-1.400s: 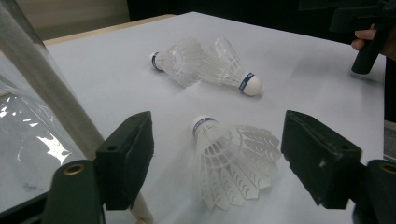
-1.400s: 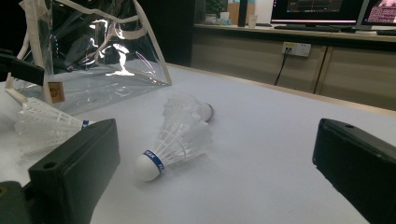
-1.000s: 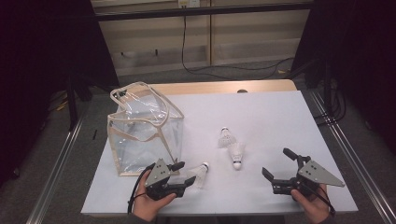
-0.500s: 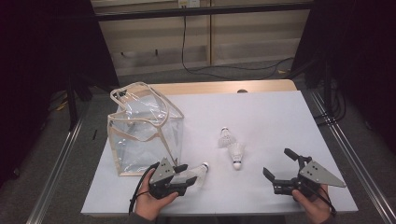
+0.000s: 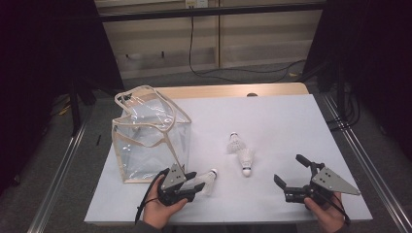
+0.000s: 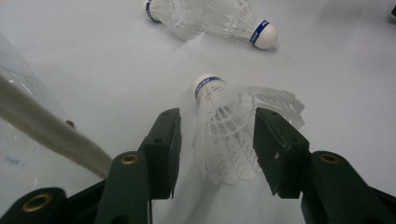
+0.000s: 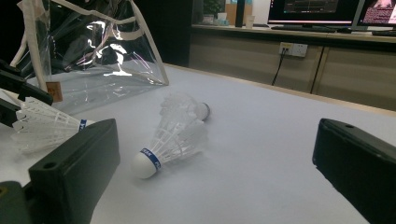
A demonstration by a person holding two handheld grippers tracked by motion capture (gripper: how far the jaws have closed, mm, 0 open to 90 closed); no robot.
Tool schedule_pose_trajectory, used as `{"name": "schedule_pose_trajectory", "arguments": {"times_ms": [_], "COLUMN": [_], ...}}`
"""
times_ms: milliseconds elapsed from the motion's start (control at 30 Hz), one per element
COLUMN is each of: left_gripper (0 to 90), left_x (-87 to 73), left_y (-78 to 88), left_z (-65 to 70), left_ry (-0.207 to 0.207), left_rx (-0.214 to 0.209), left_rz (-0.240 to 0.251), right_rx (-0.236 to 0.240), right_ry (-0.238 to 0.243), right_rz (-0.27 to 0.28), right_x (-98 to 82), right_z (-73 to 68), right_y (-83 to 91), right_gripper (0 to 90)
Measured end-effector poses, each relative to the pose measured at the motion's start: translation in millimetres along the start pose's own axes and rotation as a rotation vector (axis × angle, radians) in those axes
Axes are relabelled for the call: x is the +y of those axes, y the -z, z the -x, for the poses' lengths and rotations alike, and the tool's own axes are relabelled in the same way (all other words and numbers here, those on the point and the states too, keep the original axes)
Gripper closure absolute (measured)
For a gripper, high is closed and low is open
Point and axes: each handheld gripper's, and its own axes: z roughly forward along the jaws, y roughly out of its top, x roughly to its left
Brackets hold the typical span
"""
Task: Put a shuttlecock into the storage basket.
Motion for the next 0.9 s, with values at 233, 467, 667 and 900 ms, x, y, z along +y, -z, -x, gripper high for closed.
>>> {"name": "schedule_pose_trajectory", "arguments": {"times_ms": [233, 467, 667, 900], "left_gripper": [56.7, 65.3, 67.8, 72.3], "left_x": [1.5, 3.3, 4.3, 6.8], "left_y": [-7.8, -12.1, -17.7, -23.8], "left_z": [-1.0, -3.3, -5.5, -5.7], "left_ry": [0.014, 0.023, 0.066, 0.080], "left_rx": [0.005, 0.007, -0.006, -0.015], "left_rz": [-0.022, -0.054, -0.060, -0.067], "right_rx": [-0.001, -0.004, -0.007, -0.009], "right_ry": [0.002, -0.003, -0.004, -0.004], "right_rz": [-0.002, 0.001, 0.002, 0.000], "right_x": [-0.2, -0.4, -0.4, -0.5], "right_z": [0.0, 0.4, 0.6, 0.8], "right_y": [0.2, 1.0, 1.8, 2.2], "right_gripper": [0.8, 0.8, 0.9, 0.9]}}
